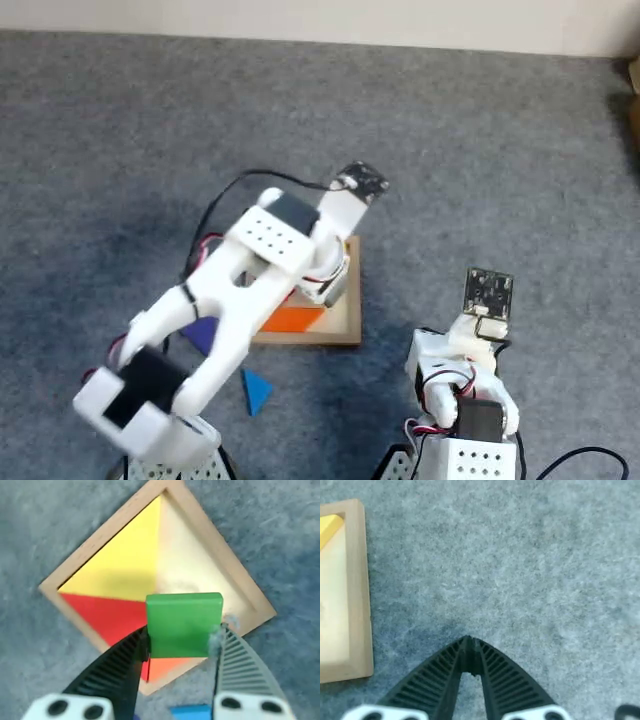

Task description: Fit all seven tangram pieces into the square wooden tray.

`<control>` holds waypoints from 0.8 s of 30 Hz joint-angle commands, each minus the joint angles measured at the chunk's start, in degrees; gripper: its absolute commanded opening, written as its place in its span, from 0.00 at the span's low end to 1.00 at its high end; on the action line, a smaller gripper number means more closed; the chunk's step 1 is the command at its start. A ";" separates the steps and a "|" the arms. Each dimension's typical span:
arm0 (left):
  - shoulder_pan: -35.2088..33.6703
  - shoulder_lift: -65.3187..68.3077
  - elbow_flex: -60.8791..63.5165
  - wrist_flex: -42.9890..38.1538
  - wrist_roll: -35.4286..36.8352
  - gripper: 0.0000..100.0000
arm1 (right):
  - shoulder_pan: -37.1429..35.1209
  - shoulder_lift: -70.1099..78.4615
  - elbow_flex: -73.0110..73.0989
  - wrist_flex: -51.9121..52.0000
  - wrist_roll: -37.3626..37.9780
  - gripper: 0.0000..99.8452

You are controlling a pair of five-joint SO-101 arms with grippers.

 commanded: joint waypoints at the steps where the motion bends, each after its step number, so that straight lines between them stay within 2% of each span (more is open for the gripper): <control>1: 1.01 4.26 -6.90 -0.26 -1.93 0.12 | 0.75 -0.75 7.16 0.40 -0.09 0.01; 6: 1.01 9.89 -10.07 -0.26 -2.11 0.12 | 0.75 -0.75 7.16 0.40 -0.09 0.01; 10: 1.01 13.05 -12.18 -0.26 -2.11 0.18 | 0.75 -0.75 7.16 0.40 -0.09 0.01; 14: 0.48 15.96 -13.49 -0.26 -2.20 0.19 | 0.75 -0.75 7.16 0.40 -0.09 0.01; 24: -2.68 17.10 -14.11 0.53 -2.11 0.27 | 0.75 -0.75 7.16 0.40 -0.09 0.01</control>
